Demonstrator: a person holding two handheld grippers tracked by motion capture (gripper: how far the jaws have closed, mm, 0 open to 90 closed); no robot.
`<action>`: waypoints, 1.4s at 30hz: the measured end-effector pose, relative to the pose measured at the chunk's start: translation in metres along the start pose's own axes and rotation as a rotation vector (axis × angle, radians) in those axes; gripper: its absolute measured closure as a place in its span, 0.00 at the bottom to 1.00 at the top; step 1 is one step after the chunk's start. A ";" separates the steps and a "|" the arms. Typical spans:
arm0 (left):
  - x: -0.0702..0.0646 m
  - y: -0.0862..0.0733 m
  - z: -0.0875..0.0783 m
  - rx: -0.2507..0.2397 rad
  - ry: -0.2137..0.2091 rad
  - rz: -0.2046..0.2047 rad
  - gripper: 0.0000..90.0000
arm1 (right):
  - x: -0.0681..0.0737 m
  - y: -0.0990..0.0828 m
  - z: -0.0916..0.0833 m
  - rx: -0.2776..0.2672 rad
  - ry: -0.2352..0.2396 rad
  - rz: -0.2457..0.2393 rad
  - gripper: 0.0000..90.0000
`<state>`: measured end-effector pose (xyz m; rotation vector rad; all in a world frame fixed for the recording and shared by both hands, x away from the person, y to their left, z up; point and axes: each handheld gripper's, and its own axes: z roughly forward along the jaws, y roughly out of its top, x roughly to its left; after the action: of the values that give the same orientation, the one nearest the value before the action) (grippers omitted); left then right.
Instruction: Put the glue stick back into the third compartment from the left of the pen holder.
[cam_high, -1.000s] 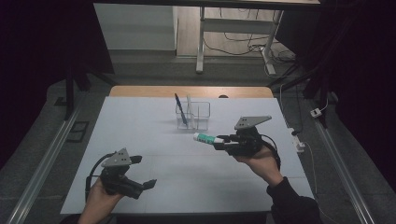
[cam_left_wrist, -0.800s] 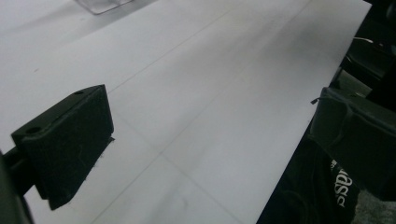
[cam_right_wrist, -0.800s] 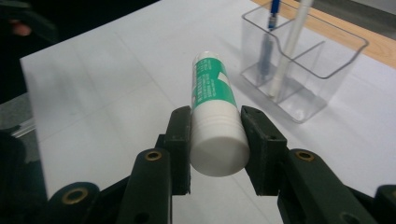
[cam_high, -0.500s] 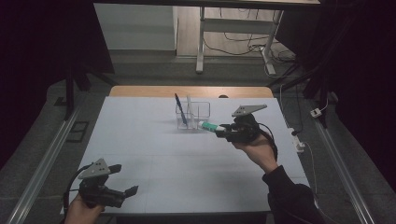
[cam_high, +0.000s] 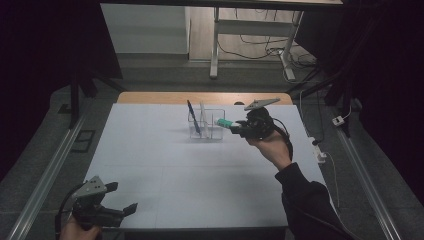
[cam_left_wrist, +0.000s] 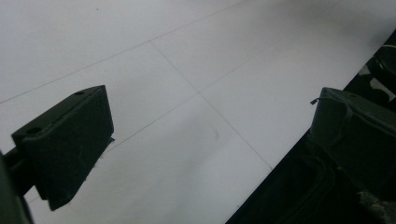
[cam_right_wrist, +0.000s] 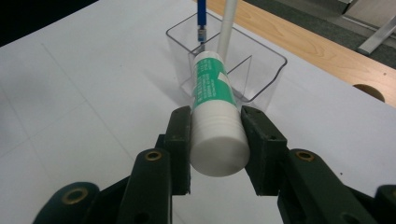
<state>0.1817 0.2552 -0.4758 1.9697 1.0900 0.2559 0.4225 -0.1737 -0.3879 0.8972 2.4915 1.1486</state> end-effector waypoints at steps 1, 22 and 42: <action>0.000 0.000 0.000 0.002 0.005 0.000 0.00 | -0.002 0.002 0.002 0.004 -0.005 0.001 0.73; 0.002 -0.002 -0.003 0.000 0.006 -0.006 0.00 | -0.027 0.028 0.043 0.159 -0.086 -0.010 0.72; 0.003 -0.002 -0.004 -0.001 0.017 -0.003 0.00 | -0.023 0.034 0.075 0.194 -0.132 -0.044 0.72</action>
<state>0.1802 0.2602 -0.4761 1.9683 1.1032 0.2715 0.4898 -0.1263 -0.4123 0.9295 2.5308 0.8161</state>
